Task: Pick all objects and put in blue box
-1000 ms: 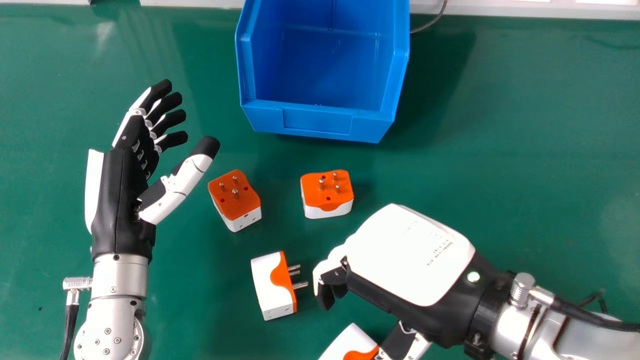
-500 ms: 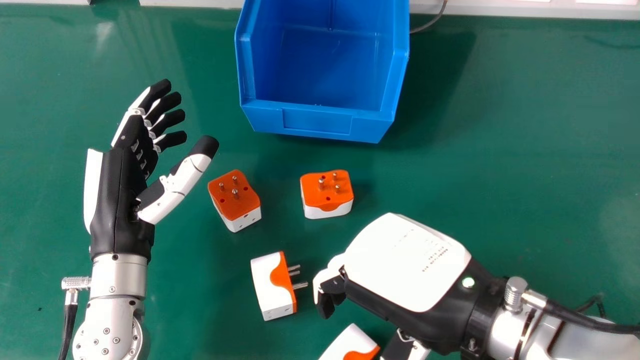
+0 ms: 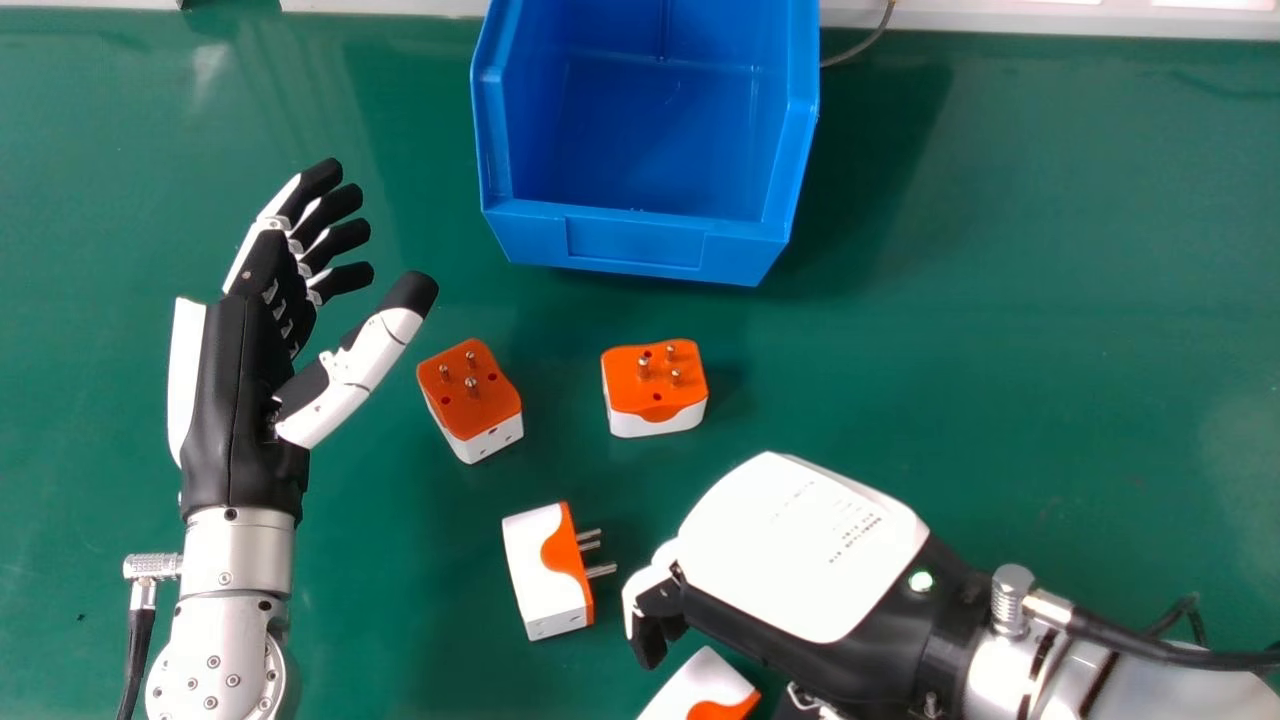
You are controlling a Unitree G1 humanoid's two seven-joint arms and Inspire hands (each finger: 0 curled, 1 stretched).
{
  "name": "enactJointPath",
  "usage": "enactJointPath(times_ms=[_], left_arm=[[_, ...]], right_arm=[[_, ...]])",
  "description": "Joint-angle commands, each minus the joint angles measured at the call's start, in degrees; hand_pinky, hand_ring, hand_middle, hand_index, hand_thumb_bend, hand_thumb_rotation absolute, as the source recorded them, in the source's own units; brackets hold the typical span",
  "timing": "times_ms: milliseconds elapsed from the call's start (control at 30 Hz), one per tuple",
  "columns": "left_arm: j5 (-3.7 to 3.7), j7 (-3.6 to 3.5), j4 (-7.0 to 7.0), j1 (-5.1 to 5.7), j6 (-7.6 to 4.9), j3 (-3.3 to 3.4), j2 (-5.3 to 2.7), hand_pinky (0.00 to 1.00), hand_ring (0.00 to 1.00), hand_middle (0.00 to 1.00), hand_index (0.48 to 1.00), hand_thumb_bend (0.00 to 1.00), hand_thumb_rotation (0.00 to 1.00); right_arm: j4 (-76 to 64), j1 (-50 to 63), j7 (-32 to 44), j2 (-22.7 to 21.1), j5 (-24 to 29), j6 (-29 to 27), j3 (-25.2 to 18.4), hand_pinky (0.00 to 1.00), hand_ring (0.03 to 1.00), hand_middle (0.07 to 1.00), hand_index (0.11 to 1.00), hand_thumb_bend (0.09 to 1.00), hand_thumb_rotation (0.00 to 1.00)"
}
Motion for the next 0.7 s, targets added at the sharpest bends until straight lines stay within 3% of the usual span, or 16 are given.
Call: enactJointPath(times_ms=[0, 167, 267, 433, 667], left_arm=[[0.72, 0.42, -0.94, -0.79, -0.63, -0.24, 0.71, 0.75, 0.81, 0.85, 0.848, 0.76, 0.41], [0.01, -0.09, -0.97, -0.77, -0.53, -0.25, 0.64, 0.75, 0.81, 0.85, 0.848, 0.76, 0.42], [0.41, 0.18, -1.04, -0.76, -0.44, -0.30, 0.71, 0.75, 0.81, 0.85, 0.848, 0.76, 0.42], [-0.39, -0.43, -1.08, -0.73, -0.43, -0.32, 0.52, 0.75, 0.81, 0.85, 0.848, 0.76, 0.42], [-0.71, -0.59, -1.53, -0.59, -0.23, -0.24, 0.27, 0.75, 0.81, 0.85, 0.848, 0.76, 0.42]], right_arm=[[-2.0, -0.4, 0.9, 0.0, 0.0, 0.8, 0.2, 0.48, 0.595, 0.627, 0.593, 0.956, 0.30], [-2.7, -0.2, 2.3, 0.0, -0.4, 2.2, 0.4, 0.51, 0.631, 0.650, 0.611, 0.956, 0.25], [-2.9, -0.5, 3.2, -0.2, -1.1, 2.6, 0.7, 0.52, 0.647, 0.663, 0.620, 0.954, 0.23], [-2.9, -0.4, 3.4, -0.2, -1.0, 2.9, 0.6, 0.54, 0.665, 0.677, 0.631, 0.952, 0.22], [-2.8, -0.2, 2.5, -0.4, -0.8, 2.4, 0.5, 0.56, 0.705, 0.715, 0.668, 0.960, 0.18]])
